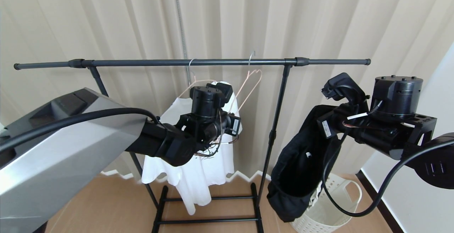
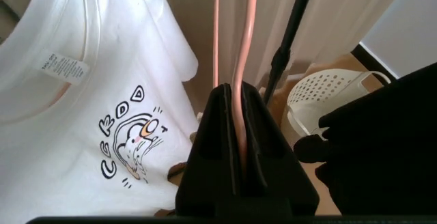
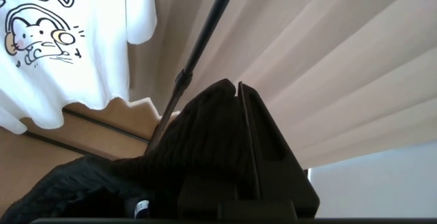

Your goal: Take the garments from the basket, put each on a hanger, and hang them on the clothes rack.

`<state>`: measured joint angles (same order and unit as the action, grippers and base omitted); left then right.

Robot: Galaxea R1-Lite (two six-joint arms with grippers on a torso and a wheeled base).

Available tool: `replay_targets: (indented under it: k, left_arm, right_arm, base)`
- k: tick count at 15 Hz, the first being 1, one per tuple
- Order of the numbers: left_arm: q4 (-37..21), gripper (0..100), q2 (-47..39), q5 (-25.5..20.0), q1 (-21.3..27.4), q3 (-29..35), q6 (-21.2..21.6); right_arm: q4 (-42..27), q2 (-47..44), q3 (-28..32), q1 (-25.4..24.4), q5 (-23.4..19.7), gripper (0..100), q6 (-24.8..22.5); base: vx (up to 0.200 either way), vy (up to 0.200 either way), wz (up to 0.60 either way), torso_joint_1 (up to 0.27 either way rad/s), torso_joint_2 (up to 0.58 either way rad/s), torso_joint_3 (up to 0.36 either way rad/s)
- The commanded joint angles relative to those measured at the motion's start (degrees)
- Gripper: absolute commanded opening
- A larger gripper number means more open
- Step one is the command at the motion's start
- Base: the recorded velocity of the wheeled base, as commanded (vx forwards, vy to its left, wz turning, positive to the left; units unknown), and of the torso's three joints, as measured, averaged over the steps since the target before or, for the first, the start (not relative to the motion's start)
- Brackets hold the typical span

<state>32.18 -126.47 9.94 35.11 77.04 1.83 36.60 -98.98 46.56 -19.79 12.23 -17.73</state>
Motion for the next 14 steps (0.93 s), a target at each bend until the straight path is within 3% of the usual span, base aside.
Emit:
replay_targets:
  k: [1,10,12,14]
  left_arm:
    - [4.73,0,6.41,0.0,0.22,-9.9,0.02]
    - [22.22,0,23.46,-0.53,4.53,-44.26,0.11]
    - [25.74,0,27.15,-0.79,4.79,-52.7,0.19]
    - [29.34,0,30.49,-3.96,5.23,-61.14,0.46]
  right_arm:
    - [-0.03,-0.08,0.11,0.01,0.08,0,-0.12]
    - [-0.03,-0.08,0.47,-0.08,2.45,0,-0.12]
    - [-0.03,-0.96,0.99,-0.17,5.7,0,-0.12]
    - [0.05,-3.42,2.75,-0.61,11.24,0,-0.12]
  base:
    - [0.0,0.0,0.0,0.0,0.0,0.0]
    - [0.0,0.0,0.0,0.0,0.0,0.0]
    - [0.0,0.0,0.0,0.0,0.0,0.0]
    - [0.0,0.0,0.0,0.0,0.0,0.0]
